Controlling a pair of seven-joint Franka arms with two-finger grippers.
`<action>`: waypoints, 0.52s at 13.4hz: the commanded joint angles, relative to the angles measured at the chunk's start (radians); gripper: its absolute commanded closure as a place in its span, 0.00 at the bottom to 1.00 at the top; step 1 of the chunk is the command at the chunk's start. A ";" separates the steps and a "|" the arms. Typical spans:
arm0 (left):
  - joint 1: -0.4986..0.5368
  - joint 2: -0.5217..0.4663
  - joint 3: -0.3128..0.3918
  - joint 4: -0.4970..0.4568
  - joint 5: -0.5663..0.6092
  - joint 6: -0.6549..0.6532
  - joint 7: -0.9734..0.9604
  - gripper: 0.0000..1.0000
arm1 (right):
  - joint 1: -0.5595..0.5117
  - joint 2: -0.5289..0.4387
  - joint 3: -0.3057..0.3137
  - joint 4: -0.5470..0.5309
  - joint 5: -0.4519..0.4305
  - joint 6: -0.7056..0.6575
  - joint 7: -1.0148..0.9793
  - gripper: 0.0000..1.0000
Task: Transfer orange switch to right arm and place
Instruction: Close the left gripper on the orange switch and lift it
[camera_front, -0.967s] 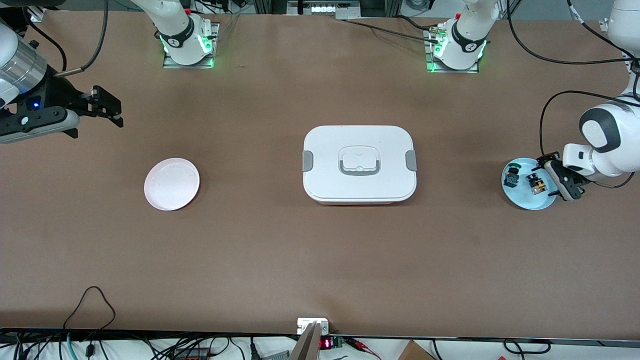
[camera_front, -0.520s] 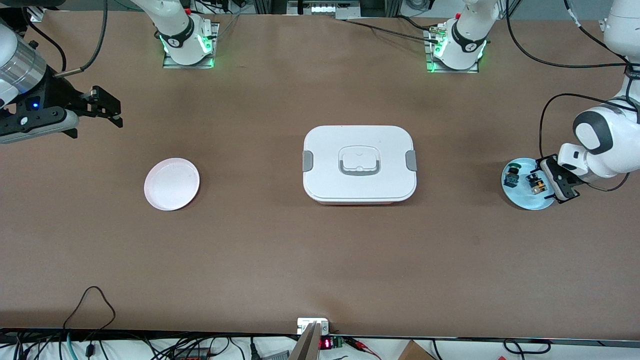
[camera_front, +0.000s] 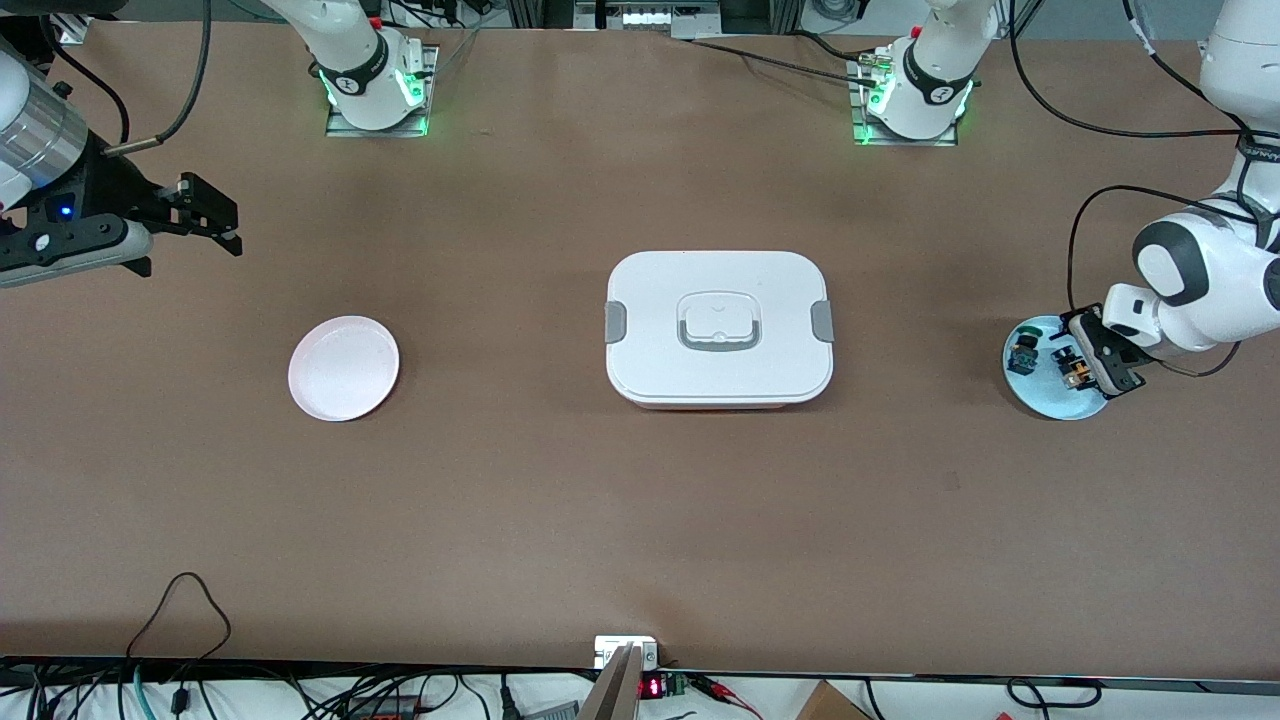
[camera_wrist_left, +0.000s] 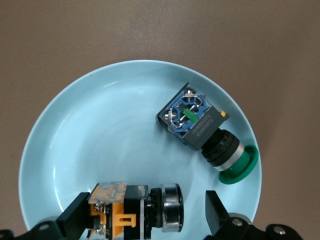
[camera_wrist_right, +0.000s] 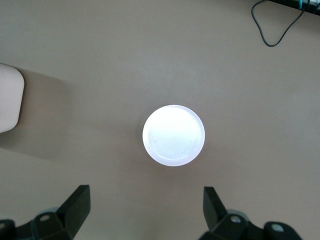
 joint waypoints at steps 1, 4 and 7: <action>0.008 0.011 -0.005 -0.007 -0.022 0.027 0.012 0.30 | -0.002 0.000 -0.001 0.014 0.012 -0.017 -0.017 0.00; -0.005 0.009 -0.005 0.005 -0.017 0.019 0.003 0.67 | -0.002 -0.004 -0.001 0.014 0.014 -0.017 -0.017 0.00; 0.004 -0.027 -0.007 0.015 -0.019 -0.051 -0.112 0.67 | -0.002 -0.004 -0.002 0.014 0.014 -0.016 -0.017 0.00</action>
